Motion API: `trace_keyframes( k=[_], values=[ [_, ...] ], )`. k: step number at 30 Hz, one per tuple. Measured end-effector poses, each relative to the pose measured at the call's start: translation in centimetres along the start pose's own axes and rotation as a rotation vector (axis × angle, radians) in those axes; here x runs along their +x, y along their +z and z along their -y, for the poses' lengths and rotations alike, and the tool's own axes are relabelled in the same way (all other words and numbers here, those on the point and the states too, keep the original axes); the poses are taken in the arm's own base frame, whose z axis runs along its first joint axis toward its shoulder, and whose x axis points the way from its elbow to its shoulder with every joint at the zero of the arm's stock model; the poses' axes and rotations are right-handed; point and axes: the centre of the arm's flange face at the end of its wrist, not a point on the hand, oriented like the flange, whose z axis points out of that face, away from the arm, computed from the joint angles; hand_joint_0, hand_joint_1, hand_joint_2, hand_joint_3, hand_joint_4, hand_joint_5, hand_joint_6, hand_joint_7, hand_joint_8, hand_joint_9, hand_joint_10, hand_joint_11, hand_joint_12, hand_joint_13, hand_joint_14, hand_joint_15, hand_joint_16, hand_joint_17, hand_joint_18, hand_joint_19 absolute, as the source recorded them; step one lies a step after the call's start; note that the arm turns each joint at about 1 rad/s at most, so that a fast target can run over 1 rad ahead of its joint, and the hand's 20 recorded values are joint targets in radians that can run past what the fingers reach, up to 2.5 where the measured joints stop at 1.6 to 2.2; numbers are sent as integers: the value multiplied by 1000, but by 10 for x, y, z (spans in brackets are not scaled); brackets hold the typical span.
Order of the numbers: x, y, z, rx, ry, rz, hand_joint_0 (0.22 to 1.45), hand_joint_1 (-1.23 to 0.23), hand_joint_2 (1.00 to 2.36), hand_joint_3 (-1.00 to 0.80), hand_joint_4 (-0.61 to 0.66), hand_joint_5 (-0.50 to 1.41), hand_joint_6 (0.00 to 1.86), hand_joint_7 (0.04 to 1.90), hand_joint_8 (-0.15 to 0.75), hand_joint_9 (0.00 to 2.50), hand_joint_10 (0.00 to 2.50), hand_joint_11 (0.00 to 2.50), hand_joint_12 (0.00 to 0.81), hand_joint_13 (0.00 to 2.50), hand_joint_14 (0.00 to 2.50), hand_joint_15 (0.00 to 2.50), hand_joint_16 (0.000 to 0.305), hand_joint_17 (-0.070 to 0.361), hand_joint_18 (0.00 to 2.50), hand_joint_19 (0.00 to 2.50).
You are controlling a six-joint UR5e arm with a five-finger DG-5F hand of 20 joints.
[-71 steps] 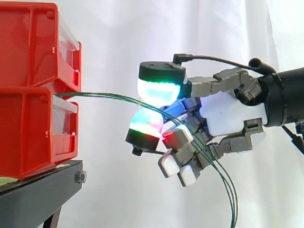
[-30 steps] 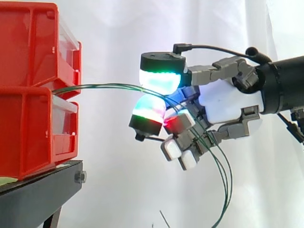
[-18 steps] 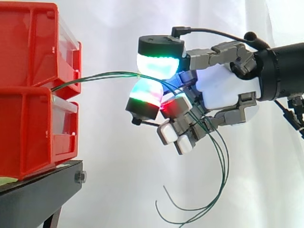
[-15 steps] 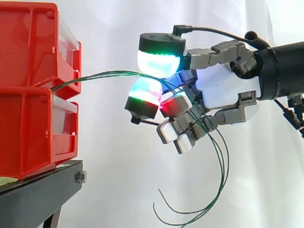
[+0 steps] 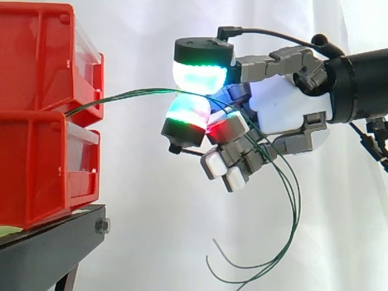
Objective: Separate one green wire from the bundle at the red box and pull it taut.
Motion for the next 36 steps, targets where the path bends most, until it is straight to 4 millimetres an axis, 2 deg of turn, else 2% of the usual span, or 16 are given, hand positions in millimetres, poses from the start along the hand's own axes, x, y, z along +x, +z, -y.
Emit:
trace_keyframes(
  k=[14,22,24,25,27,29,36],
  values=[
    [-3,-1,9,16,3,4,615,-709,1018,-27,35,-160,918,1129,375,1207,14,1056,367,1019,14,444,53,120,994,439],
    [6,-3,36,53,0,-11,608,-731,1009,25,32,-132,897,1219,358,1035,13,791,392,689,8,284,59,132,770,349],
    [8,-3,44,58,1,-13,608,-739,1006,24,20,-129,896,1215,337,826,10,494,385,544,5,170,59,132,651,283],
    [10,-3,50,61,5,-14,608,-740,1006,24,17,-129,896,1211,336,827,8,471,386,540,5,160,58,130,614,272],
    [12,-4,58,64,14,-15,608,-747,1004,23,-1,-126,893,1204,296,566,2,124,370,382,0,36,57,129,470,141],
    [13,-3,63,57,29,-13,608,-753,1003,19,-17,-124,887,1218,273,430,0,0,359,297,0,0,56,126,373,63],
    [14,0,66,31,51,-8,609,-767,1004,4,-41,-127,869,1250,215,177,0,0,341,172,0,0,56,126,225,0]
  ],
)
